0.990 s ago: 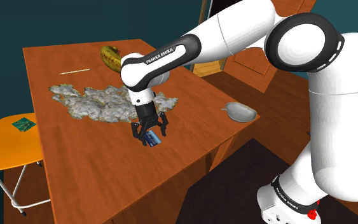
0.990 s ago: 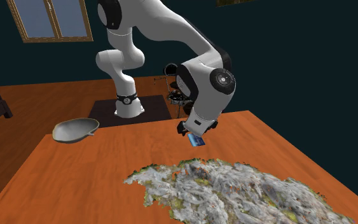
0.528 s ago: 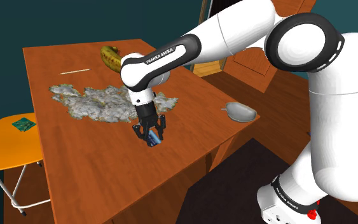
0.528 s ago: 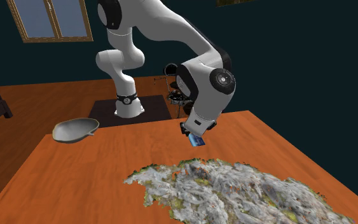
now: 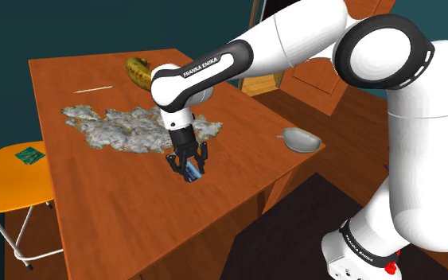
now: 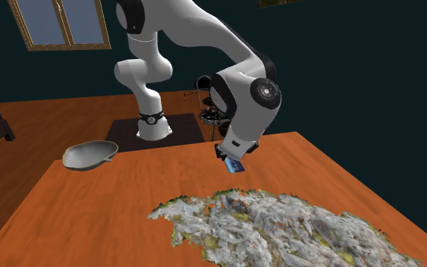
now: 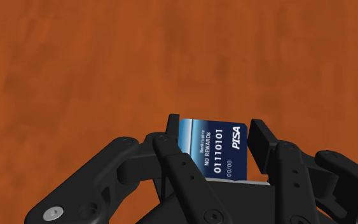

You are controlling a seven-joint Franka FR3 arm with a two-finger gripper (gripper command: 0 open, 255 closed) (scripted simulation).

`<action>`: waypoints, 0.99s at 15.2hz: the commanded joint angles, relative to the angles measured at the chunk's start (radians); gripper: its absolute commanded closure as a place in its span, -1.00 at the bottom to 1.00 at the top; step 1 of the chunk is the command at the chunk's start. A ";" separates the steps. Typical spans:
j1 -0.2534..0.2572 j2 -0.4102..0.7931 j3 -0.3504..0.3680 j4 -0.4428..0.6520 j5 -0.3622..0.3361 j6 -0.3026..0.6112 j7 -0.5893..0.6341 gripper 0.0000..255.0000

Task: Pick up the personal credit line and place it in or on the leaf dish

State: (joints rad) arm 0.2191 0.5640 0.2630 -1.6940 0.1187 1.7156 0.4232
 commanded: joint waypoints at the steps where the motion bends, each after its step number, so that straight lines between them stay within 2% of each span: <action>1: -0.001 -0.012 0.001 0.005 0.002 -0.017 0.002 1.00; 15: -0.011 -0.101 0.012 0.065 0.020 -0.162 0.021 1.00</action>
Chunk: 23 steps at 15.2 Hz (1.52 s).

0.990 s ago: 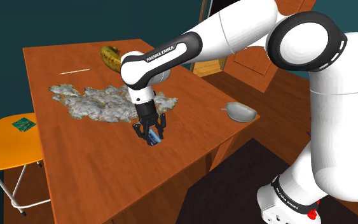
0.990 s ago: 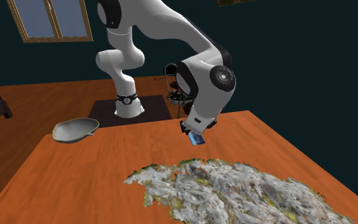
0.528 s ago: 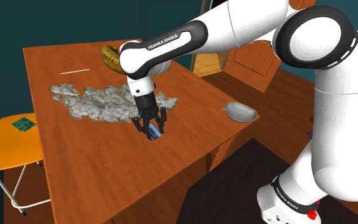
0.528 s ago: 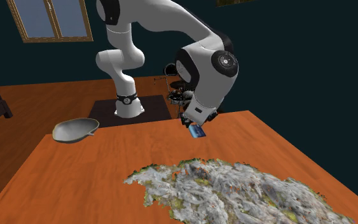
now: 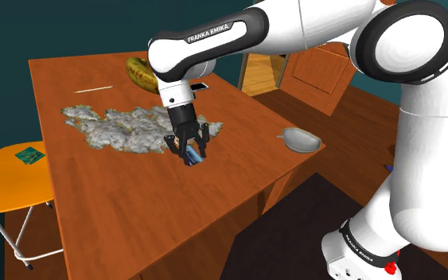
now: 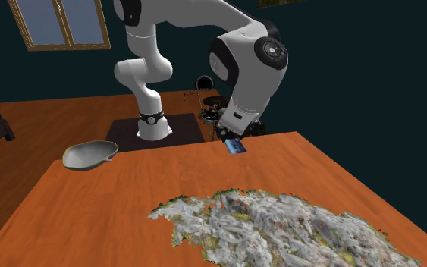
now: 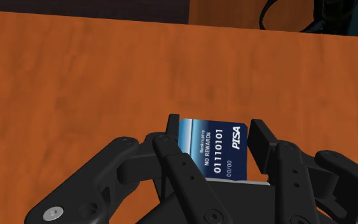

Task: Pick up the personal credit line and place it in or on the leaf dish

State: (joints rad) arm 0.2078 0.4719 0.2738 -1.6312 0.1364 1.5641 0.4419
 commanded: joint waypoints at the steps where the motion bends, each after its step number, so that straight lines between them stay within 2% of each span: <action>1: -0.001 -0.014 0.002 0.009 0.004 -0.022 0.004 1.00; 6: -0.003 -0.036 0.005 0.042 0.009 -0.077 0.013 1.00; 14: -0.114 -0.238 -0.048 -0.225 -0.010 -0.036 -0.153 1.00; 23: -0.225 -0.402 -0.136 -0.422 -0.079 -0.021 -0.342 1.00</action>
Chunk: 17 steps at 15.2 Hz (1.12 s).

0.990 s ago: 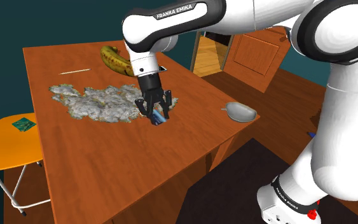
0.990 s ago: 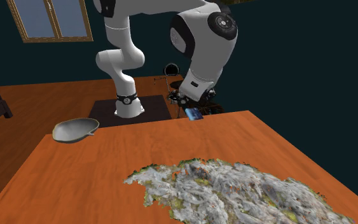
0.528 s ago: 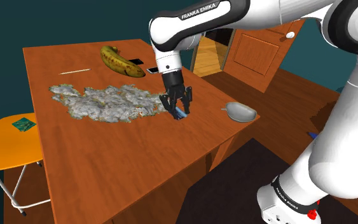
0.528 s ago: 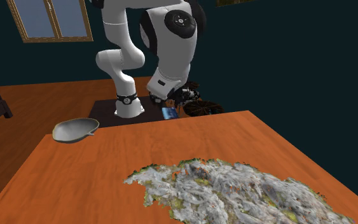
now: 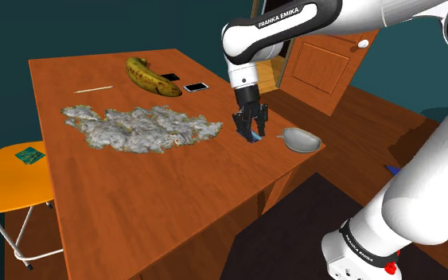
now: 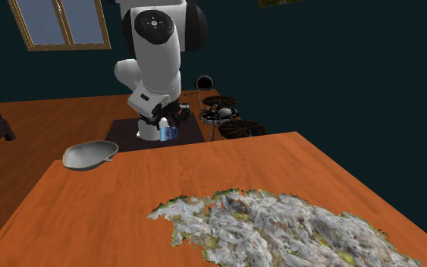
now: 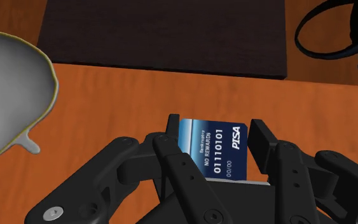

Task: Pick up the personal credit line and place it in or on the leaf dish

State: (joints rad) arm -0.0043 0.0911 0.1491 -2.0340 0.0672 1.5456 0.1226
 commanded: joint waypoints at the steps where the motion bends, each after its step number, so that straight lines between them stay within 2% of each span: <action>1: -0.025 -0.035 -0.022 -0.036 -0.020 -0.002 -0.044 1.00; 9: -0.123 -0.116 -0.119 -0.125 -0.121 0.007 -0.213 1.00; 17: -0.224 -0.138 -0.222 -0.144 -0.235 0.023 -0.383 1.00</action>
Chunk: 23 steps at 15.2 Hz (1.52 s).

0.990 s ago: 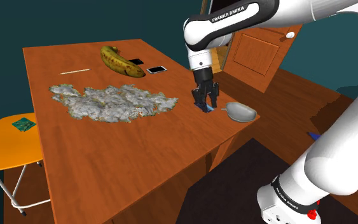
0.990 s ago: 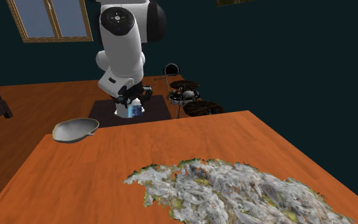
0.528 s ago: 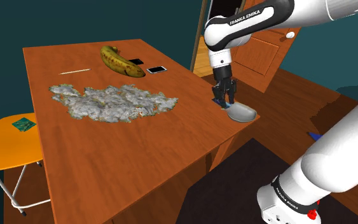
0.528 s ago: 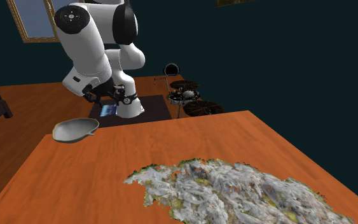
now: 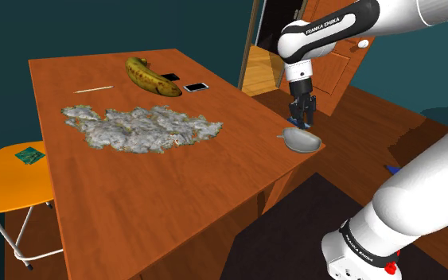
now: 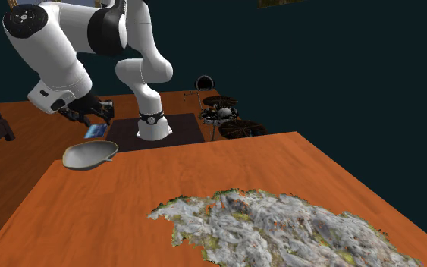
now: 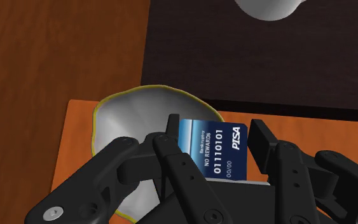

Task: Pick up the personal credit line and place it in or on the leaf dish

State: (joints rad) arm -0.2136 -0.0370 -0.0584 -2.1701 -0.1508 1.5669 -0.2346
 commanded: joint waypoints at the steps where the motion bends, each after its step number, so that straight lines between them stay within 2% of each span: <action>1: -0.027 -0.009 -0.028 -0.006 -0.031 0.004 -0.047 1.00; 3: -0.045 -0.005 -0.046 0.000 -0.051 0.008 -0.077 1.00; 19: -0.050 0.117 -0.051 -0.098 -0.050 0.225 -0.049 1.00; 23: -0.050 0.117 -0.051 -0.098 -0.050 0.225 -0.049 1.00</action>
State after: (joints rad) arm -0.2634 0.0786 -0.1094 -2.2679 -0.2005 1.7910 -0.2836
